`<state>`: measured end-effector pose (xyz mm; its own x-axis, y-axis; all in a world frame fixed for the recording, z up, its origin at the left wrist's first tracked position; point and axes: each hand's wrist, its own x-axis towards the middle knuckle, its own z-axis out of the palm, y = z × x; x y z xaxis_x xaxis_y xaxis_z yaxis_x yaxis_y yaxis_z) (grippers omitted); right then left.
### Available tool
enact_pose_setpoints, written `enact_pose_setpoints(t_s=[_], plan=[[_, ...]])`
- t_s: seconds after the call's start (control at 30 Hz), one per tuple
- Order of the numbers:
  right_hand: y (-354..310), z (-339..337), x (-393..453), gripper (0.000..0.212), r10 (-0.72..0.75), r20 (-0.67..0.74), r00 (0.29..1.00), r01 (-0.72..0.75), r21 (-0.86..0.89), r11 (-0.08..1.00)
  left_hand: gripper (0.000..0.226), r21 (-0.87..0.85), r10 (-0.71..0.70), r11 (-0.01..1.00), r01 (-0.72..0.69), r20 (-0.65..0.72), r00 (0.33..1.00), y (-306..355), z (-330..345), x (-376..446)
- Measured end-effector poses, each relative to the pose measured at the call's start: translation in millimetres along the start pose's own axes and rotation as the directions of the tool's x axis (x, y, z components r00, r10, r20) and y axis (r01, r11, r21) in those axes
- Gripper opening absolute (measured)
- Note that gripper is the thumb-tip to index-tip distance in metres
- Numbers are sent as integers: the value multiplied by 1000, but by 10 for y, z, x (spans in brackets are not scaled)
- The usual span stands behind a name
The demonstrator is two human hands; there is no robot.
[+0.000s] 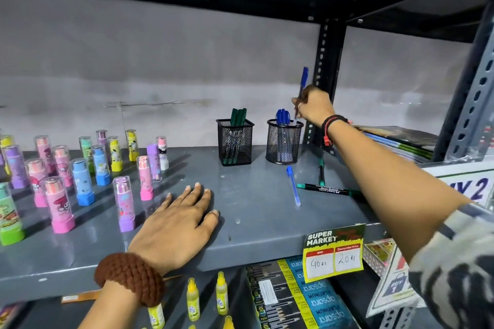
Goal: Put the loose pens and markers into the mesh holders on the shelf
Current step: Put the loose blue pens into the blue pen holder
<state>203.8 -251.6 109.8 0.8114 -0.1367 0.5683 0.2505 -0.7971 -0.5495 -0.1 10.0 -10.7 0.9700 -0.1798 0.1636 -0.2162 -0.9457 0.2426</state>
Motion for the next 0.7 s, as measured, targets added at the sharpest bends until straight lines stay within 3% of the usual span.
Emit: enact_pose_setpoints(t_s=[0.13, 0.4, 0.5, 0.6, 0.7], plan=[[47, 99, -78, 39, 68, 34, 997, -62, -160, 985, 59, -20, 4, 1000, -4, -2, 1000, -18, -7, 4], [47, 12, -181, 44, 112, -38, 993, -116, -121, 986, 59, -30, 2, 1000, -2, -8, 1000, -34, -2, 31], [33, -93, -259, 35, 93, -58, 994, -100, -132, 986, 59, -24, 0, 1000, 0, -7, 1000, -34, 8, 40], [23, -145, -408, 32, 126, 154, 980, -84, -253, 964, 59, -13, -4, 1000, 4, -5, 1000, -30, 20, 40], [3, -116, -636, 43, 210, 436, 875, -26, -391, 920, 59, -2, -6, 1000, 6, -2, 1000, -24, 21, 38]])
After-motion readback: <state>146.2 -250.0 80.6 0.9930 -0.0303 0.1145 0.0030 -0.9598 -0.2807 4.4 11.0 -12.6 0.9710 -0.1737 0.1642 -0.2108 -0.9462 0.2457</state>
